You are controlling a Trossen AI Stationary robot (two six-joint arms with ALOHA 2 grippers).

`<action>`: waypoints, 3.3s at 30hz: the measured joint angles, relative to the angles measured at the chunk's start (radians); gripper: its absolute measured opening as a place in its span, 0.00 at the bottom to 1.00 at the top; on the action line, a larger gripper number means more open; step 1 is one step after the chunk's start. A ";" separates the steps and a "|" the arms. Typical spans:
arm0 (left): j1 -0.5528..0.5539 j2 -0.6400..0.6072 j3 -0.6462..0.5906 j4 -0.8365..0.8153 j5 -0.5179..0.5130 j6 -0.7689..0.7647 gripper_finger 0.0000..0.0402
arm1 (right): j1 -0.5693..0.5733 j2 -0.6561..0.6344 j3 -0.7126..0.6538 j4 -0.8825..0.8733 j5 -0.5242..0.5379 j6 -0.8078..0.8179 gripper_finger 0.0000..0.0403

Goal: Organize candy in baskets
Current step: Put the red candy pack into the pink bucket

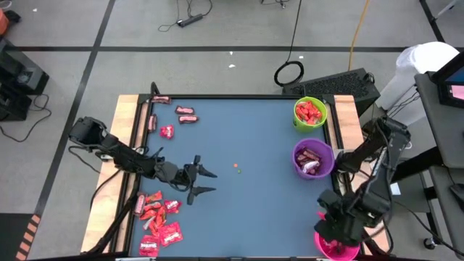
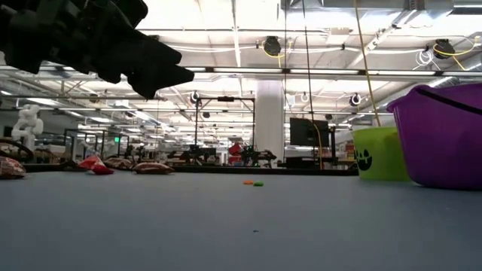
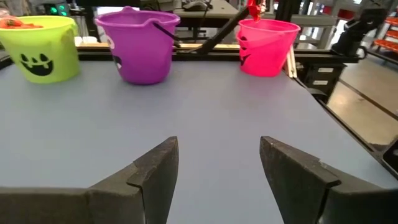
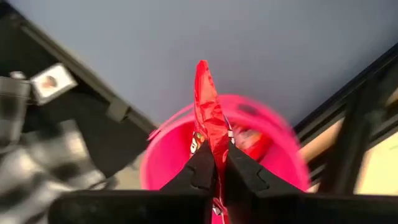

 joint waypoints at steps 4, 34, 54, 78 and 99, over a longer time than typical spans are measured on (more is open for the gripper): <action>-0.016 0.000 0.000 0.000 0.003 0.001 0.58 | 0.060 0.027 0.000 0.052 0.000 0.107 0.09; -0.146 -0.001 0.655 -1.417 0.063 -0.442 0.58 | -0.077 0.176 0.000 0.110 1.548 -0.929 0.44; -0.461 0.157 0.586 -1.654 0.037 -1.072 0.58 | -0.301 0.367 -0.001 0.217 1.459 -0.907 0.42; -0.478 0.244 0.558 -1.748 0.162 -1.024 0.58 | -0.302 0.367 -0.001 0.228 1.409 -0.908 0.42; -0.470 0.286 0.657 -1.746 0.057 -0.912 0.08 | -0.307 0.367 -0.001 0.243 1.410 -0.904 0.42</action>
